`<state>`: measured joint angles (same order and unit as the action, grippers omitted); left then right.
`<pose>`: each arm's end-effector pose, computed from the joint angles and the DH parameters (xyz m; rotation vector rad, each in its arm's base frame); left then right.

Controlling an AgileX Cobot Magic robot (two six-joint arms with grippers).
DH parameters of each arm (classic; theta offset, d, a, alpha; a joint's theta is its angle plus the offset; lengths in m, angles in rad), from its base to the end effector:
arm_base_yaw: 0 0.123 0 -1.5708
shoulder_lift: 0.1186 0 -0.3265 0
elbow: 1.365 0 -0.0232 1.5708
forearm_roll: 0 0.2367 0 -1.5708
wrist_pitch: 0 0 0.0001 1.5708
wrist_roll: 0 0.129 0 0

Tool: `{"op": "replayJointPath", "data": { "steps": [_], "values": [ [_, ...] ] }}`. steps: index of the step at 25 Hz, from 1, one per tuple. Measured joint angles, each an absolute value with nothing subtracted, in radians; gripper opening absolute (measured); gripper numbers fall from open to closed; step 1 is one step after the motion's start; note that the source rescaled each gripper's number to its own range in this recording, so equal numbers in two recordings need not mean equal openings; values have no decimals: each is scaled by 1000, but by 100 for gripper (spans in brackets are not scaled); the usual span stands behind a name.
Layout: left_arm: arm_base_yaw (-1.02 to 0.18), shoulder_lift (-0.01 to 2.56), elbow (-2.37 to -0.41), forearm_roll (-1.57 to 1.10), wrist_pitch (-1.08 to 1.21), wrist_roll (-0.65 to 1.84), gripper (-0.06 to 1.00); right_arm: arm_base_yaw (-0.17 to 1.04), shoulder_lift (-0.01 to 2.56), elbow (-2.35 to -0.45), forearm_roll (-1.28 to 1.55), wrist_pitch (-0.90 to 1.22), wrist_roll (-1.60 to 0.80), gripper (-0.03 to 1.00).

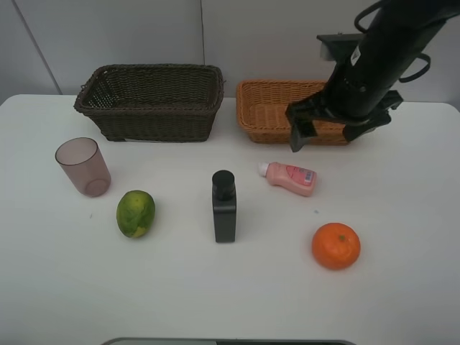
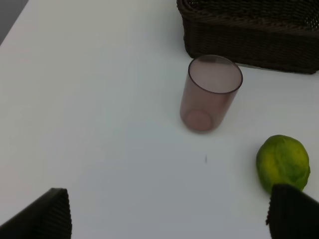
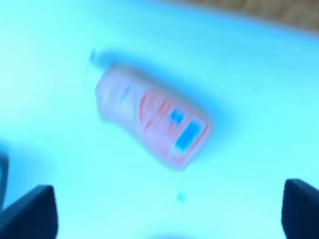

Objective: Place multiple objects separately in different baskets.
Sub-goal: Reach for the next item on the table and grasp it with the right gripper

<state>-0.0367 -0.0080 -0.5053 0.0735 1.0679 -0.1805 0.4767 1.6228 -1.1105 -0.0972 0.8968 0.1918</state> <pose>-0.0271 0.0093 0.2540 -0.1506 2.0308 -0.0486 0.2822 0.1347 0.2437 -0.4816 2.8389 0.0045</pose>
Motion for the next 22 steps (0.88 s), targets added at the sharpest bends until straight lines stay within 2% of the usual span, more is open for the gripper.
{"op": "replayJointPath", "data": {
  "steps": [7,16,22],
  "values": [
    [-37,-8,-505,73,1068,-181,100,543,1499,-936,-102,876,-46,100],
    [-37,-8,-505,73,1068,-181,100,553,1372,-660,-95,758,-479,100],
    [-37,-8,-505,73,1068,-181,100,553,1352,-598,-94,712,-558,100]
  ]
}}
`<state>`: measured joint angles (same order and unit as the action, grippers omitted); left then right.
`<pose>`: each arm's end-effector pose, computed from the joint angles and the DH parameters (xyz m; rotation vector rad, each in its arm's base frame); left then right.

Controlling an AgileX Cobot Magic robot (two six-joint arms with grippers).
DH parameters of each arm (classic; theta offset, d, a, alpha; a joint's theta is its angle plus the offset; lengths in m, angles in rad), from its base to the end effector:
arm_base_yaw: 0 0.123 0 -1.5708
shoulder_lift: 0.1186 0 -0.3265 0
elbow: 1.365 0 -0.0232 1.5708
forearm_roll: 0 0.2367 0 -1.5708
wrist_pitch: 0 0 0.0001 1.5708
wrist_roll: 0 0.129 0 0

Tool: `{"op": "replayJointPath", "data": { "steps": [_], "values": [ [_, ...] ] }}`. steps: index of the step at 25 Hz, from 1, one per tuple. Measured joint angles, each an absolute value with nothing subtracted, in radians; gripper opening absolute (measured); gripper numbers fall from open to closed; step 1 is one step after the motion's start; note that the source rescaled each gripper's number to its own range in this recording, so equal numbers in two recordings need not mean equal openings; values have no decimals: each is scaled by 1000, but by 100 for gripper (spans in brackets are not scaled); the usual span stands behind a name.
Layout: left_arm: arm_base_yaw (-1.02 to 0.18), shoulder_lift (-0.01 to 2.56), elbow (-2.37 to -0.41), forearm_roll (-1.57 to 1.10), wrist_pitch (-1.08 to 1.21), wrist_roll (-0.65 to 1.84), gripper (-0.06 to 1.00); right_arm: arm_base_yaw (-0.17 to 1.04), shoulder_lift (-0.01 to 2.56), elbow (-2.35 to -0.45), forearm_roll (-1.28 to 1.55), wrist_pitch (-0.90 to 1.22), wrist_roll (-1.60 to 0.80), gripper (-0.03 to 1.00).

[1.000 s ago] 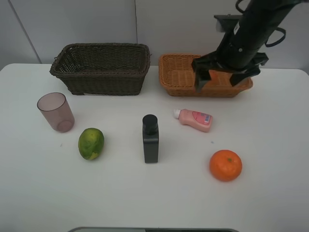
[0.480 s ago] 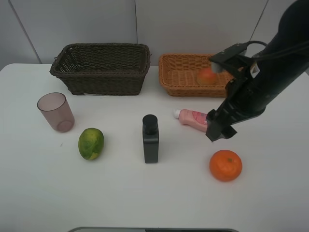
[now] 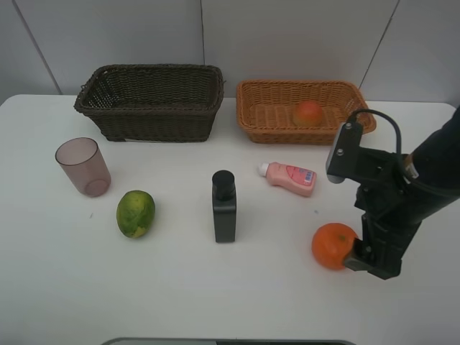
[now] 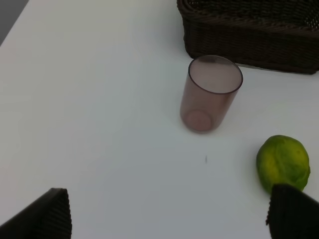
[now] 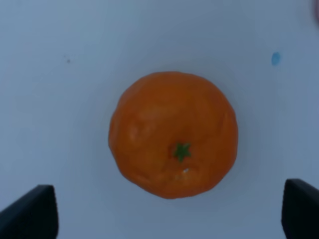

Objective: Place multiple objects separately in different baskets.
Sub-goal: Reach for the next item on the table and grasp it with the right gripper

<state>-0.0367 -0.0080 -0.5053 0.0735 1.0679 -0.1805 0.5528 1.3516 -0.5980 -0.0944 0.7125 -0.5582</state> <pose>-0.0271 0.0093 0.2540 -0.1506 2.0308 -0.0486 0.1679 0.0942 0.1934 -1.6361 2.4527 -0.1019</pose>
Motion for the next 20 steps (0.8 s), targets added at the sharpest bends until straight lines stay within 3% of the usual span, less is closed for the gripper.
{"op": "replayJointPath", "data": {
  "steps": [20],
  "values": [
    [-37,-8,-505,73,1068,-181,100,553,1419,-495,-47,473,-688,100]
  ]
}}
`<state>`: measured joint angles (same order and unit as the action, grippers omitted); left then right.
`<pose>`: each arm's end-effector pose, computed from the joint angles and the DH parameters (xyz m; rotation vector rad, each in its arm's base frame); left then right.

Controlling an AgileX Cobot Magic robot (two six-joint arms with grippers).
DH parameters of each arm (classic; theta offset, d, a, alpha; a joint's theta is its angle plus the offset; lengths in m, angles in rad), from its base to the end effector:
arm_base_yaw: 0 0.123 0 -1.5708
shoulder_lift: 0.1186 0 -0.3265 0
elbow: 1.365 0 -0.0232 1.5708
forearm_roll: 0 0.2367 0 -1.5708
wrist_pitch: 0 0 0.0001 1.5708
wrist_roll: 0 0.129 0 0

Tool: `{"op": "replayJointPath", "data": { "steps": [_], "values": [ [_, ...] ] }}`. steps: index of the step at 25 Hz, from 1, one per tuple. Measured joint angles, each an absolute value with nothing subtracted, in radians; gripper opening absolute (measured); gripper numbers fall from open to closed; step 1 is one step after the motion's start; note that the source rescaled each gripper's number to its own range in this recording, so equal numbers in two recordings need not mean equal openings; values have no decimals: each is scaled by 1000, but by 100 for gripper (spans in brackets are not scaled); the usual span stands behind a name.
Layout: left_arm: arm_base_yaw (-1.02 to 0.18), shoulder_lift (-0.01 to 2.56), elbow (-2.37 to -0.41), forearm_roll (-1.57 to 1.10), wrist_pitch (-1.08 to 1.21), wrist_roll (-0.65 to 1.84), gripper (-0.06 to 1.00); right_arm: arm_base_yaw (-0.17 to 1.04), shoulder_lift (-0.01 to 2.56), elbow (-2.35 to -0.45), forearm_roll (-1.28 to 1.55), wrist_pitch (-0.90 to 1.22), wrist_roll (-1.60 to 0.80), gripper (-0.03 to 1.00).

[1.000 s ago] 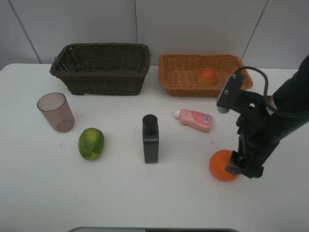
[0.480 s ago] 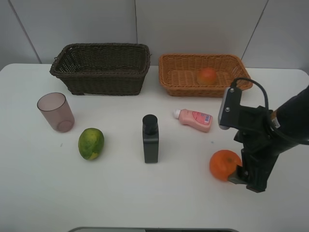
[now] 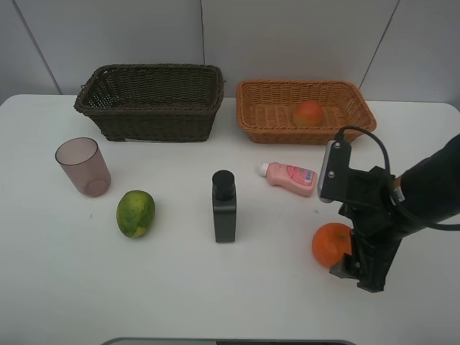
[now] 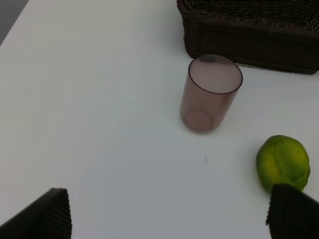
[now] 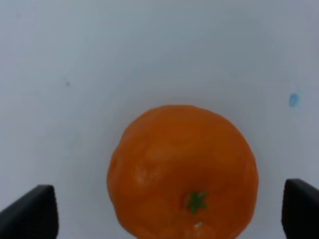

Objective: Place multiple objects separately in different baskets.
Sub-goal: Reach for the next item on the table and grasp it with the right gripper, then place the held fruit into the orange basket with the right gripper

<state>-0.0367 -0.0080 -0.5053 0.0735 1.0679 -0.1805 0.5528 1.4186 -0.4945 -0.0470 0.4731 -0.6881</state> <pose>-0.0271 0.0093 0.2540 -0.1506 2.0308 -0.0486 0.1700 0.1016 0.1645 -1.7214 2.3122 -0.0642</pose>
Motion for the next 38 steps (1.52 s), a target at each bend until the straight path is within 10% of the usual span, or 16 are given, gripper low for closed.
{"op": "replayJointPath", "data": {
  "steps": [22,27,38],
  "values": [
    [-37,-8,-505,73,1068,-181,100,553,1639,-491,-38,330,-699,100],
    [-37,-8,-505,73,1068,-181,100,553,1645,-491,-50,311,-699,64],
    [-37,-8,-505,73,1068,-181,100,553,1645,-491,-60,310,-699,64]
  ]
}}
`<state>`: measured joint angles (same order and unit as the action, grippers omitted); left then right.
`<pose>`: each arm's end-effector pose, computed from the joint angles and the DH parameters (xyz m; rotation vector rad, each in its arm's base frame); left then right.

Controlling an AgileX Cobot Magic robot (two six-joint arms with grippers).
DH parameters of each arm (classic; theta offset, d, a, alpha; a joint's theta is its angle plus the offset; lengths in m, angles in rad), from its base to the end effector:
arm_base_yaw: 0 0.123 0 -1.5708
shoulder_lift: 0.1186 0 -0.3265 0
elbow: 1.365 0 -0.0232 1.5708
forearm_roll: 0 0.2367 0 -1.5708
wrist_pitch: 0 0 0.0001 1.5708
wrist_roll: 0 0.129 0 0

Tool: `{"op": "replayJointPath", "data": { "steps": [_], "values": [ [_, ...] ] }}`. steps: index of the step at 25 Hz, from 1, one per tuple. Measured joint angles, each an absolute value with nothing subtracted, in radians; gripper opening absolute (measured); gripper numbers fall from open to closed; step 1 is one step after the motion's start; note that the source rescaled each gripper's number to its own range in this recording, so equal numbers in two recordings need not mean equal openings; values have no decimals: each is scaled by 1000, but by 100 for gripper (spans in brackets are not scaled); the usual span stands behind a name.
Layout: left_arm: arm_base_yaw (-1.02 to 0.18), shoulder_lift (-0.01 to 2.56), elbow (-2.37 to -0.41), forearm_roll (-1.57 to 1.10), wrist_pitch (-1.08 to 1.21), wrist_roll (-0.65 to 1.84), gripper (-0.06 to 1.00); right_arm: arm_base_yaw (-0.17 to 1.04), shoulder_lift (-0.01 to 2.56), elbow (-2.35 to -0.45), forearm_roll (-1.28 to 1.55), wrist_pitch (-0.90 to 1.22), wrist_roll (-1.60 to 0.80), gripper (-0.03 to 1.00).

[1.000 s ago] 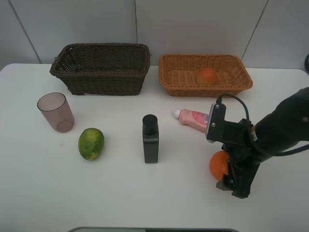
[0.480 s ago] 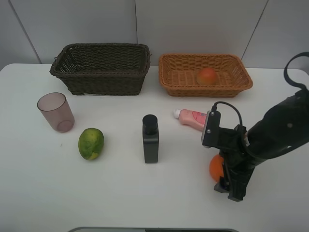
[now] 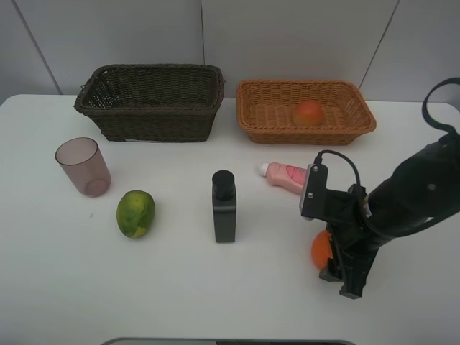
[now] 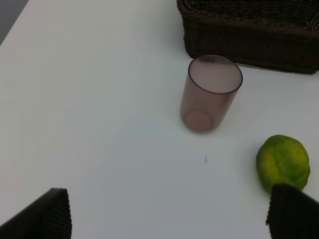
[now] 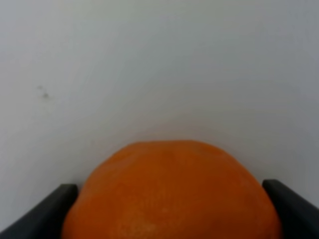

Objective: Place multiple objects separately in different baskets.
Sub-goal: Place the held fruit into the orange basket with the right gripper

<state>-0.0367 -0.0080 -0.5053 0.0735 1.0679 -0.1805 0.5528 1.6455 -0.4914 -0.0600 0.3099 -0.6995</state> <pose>-0.0271 0.0093 0.2540 -0.1506 2.0308 -0.0486 0.1903 0.1146 0.1208 -1.7939 2.3411 -0.0561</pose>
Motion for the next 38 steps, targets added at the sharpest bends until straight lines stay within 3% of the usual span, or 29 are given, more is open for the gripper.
{"op": "replayJointPath", "data": {
  "steps": [10,16,21,28,38],
  "values": [
    [-37,-8,-505,73,1068,-181,100,553,1644,-503,-26,321,-699,64],
    [-37,-8,-505,73,1068,-181,100,553,1631,-640,72,503,-670,64],
    [-37,-8,-505,73,1068,-181,100,545,1631,-812,93,713,-443,64],
    [-37,-8,-505,73,1068,-181,100,522,1635,-1041,-35,761,0,64],
    [-37,-8,-505,73,1068,-181,100,373,1785,-1307,-112,778,192,64]
  ]
}}
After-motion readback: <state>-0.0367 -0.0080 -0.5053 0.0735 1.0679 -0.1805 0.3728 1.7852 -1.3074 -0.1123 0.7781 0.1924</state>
